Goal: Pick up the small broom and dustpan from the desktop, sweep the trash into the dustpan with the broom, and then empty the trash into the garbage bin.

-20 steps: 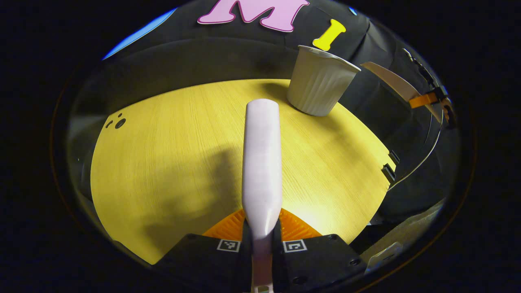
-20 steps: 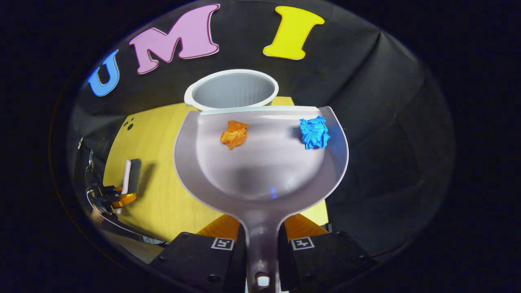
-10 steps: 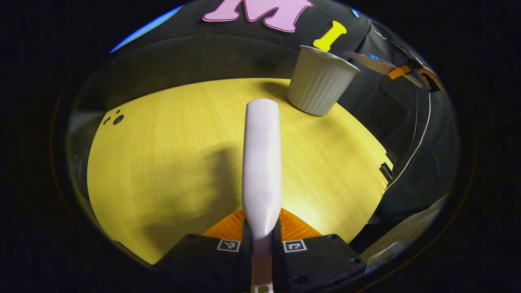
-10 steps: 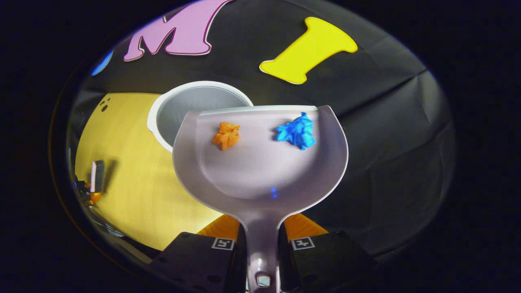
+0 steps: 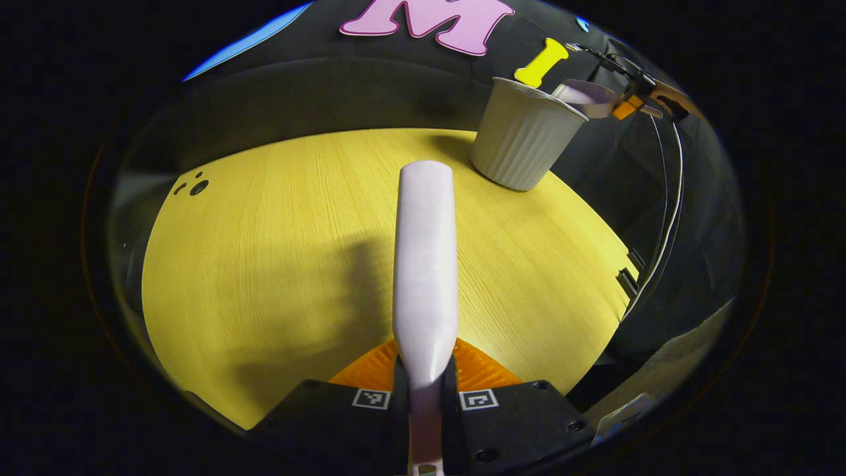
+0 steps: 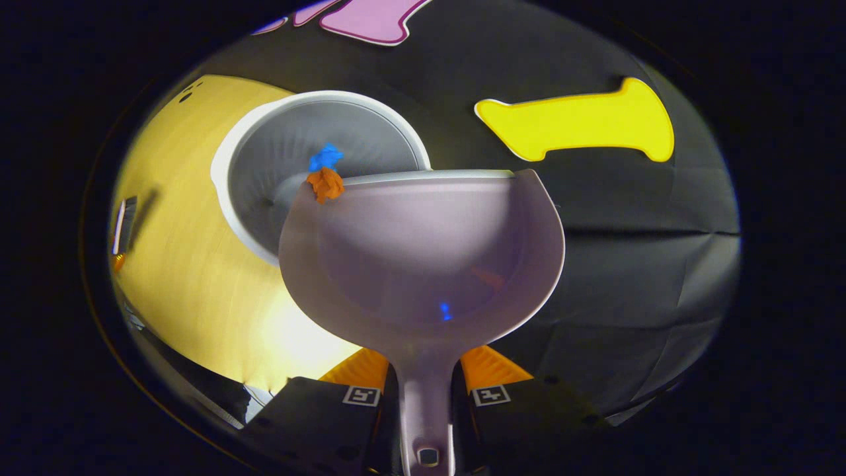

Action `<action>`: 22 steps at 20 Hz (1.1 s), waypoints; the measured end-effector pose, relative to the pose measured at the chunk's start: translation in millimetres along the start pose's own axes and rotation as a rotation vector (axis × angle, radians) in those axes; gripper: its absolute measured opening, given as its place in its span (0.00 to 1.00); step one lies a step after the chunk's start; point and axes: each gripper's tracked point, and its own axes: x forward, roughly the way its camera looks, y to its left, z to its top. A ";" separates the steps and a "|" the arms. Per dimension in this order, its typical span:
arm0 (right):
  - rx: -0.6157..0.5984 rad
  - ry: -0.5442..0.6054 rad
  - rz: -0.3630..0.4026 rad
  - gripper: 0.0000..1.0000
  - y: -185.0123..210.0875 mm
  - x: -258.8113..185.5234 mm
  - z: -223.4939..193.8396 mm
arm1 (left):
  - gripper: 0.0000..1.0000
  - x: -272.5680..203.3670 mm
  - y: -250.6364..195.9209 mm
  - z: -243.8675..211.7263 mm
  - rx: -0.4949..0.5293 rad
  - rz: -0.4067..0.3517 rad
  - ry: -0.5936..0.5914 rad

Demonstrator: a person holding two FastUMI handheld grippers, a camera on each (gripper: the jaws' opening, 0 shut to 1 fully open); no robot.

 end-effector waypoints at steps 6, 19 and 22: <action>-0.027 0.007 0.007 0.35 1.2 1.9 6.3 | 0.24 -0.7 -1.2 0.1 0.000 -0.003 0.001; 0.261 -0.271 0.228 0.36 37.6 -45.9 -3.2 | 0.24 -1.7 1.4 1.5 0.021 0.056 -0.011; 0.277 -0.331 0.289 0.36 71.6 -70.7 -15.1 | 0.24 -2.1 2.2 0.7 0.023 0.075 -0.007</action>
